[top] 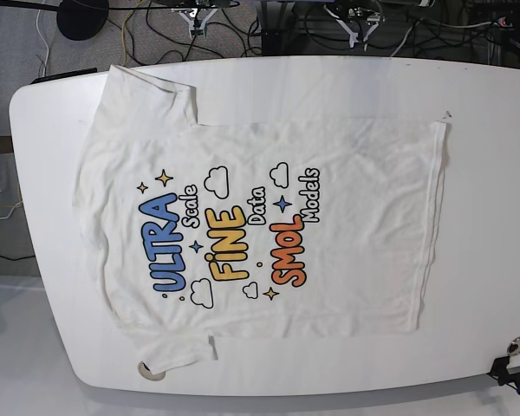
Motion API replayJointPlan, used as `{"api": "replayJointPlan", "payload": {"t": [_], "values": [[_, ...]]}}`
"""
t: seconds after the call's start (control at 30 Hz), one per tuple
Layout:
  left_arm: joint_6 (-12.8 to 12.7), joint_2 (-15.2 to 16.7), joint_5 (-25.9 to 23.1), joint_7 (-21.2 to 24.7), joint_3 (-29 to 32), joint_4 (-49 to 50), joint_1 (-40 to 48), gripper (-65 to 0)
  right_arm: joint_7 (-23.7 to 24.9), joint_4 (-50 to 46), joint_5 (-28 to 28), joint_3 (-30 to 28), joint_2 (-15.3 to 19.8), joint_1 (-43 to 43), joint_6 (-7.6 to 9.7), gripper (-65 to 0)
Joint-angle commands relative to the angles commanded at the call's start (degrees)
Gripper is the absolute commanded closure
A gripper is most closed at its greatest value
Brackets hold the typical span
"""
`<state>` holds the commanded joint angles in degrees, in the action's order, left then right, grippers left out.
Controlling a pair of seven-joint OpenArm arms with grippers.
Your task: Fold the T-shirt properly
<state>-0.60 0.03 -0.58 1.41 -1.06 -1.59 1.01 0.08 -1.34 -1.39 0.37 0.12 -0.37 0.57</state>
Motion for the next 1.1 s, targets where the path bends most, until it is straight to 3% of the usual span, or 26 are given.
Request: {"api": "replayJointPlan", "payload": {"t": [0.37,0.63,0.97,1.0,1.1], "values": [[0.07,-0.02,0.07,-1.4,0.18,0.44,-0.22,0.0,-0.34,-0.03,-0.24,-0.08,0.02,-0.04,-0.07,0.0],[0.15,-0.34,7.13,-3.31,0.05,-1.12,0.16,0.0,-0.08,0.33,-0.45,-0.21,-0.06,-0.1,-0.47,0.0],[0.33,-0.58,4.99,-1.97,-0.18,-2.88,0.97,0.0,0.29,0.5,-0.55,-0.1,0.02,-0.23,-0.63,0.0],[-0.19,-0.12,5.11,-1.52,-0.01,-2.13,0.63,0.0,0.14,-0.03,-0.29,-0.13,-0.21,0.24,0.26,0.0],[0.11,-0.18,5.0,-2.08,-0.01,-2.09,0.75,0.0,0.12,-0.15,-0.17,0.01,-0.19,0.02,0.23,0.0]]}}
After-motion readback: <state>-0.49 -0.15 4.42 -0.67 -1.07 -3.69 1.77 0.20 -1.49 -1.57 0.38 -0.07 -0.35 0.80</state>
